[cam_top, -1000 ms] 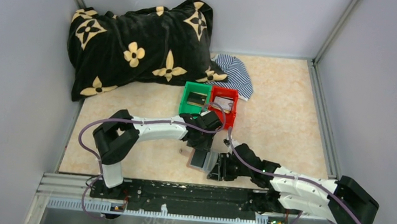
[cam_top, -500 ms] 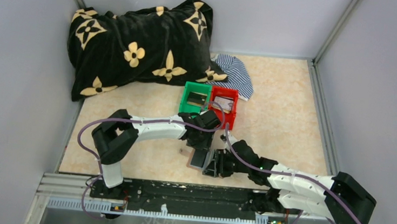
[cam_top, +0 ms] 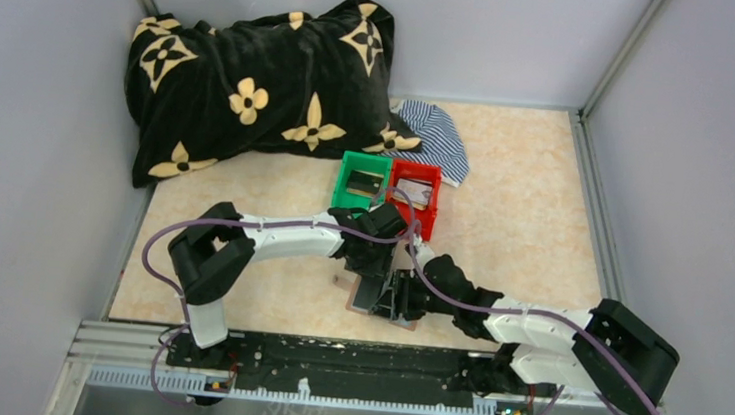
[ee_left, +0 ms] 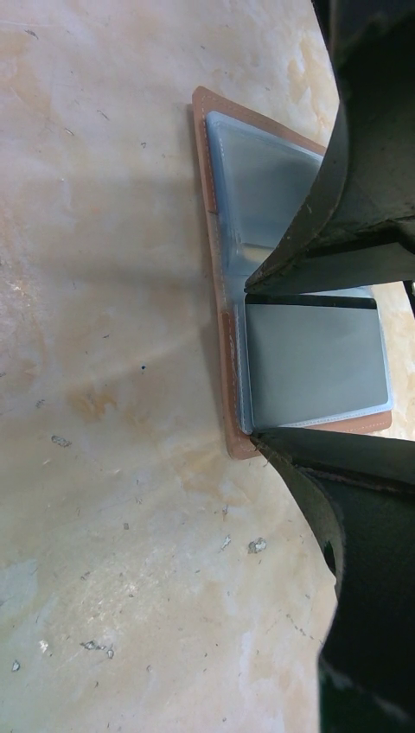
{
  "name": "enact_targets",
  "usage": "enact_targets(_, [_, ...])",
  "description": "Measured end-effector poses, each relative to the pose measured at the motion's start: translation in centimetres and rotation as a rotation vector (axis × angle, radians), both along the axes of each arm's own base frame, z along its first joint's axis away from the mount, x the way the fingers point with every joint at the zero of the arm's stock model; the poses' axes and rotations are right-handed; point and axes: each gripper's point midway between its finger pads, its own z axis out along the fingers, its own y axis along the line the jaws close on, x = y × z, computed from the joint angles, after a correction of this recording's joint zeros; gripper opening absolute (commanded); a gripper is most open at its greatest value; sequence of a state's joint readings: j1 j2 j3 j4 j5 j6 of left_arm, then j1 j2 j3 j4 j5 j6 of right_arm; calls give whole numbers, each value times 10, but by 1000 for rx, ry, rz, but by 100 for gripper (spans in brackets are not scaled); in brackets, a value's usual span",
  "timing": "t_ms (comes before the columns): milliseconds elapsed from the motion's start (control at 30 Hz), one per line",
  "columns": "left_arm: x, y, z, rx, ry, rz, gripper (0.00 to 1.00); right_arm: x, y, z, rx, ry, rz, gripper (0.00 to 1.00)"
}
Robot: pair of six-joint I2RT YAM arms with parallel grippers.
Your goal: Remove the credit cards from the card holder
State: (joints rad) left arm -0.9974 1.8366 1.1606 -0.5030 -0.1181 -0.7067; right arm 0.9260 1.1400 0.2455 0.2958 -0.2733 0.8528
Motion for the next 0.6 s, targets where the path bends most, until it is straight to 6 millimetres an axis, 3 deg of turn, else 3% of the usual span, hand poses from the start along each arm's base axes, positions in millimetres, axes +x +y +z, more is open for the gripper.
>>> enact_targets(600, [-2, -1, 1, -18, 20, -4, 0, 11, 6, -11, -7, -14, -34, 49])
